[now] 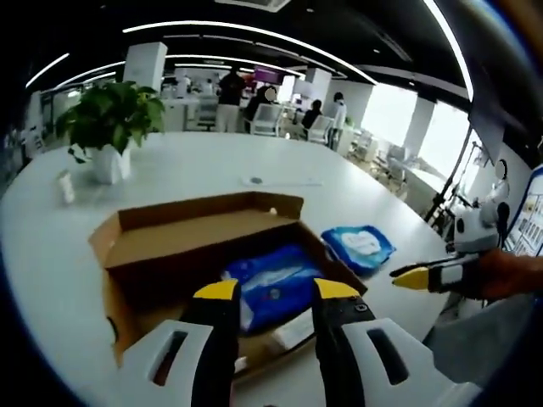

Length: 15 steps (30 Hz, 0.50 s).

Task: Operate the shoe box by opening the lid, removing the specified soft item, and placing it in the target area until the item is outside and the box remains undamaged.

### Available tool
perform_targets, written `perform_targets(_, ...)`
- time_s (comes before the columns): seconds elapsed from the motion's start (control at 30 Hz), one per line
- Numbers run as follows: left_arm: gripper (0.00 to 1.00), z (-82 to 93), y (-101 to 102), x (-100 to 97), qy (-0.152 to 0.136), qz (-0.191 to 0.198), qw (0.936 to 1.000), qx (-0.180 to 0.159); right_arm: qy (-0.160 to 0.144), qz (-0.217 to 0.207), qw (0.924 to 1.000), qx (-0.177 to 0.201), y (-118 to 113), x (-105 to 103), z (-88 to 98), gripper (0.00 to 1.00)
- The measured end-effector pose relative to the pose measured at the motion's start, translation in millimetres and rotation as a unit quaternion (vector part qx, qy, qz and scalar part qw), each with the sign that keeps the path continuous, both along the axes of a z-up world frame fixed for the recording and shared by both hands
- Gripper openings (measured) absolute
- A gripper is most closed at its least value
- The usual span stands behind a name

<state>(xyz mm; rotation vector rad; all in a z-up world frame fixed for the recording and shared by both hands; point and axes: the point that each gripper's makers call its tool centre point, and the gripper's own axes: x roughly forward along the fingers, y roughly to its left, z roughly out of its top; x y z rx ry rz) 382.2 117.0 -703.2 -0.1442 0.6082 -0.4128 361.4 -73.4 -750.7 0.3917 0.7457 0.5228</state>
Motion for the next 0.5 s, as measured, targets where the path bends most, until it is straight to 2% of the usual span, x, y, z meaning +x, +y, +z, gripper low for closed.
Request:
perform_targets(0.2, 0.34, -3.4, 14.2, -0.2, 0.004, 0.021, 0.9998, -0.002, -0.010, 0.004, 0.9999, 0.002, 5.1, 7.5, 9.4, 0.34)
perform_targets(0.37, 0.35, -1.4, 16.3, -2.7, 0.001, 0.027, 0.9996, -0.005, -0.010, 0.018, 0.9998, -0.003, 11.6, 7.3, 10.2, 0.35)
perform_targets(0.5, 0.35, -9.5, 17.5, -6.5, 0.011, 0.028, 0.9996, 0.002, -0.010, 0.027, 0.9996, -0.008, 16.8, 7.8, 12.0, 0.36)
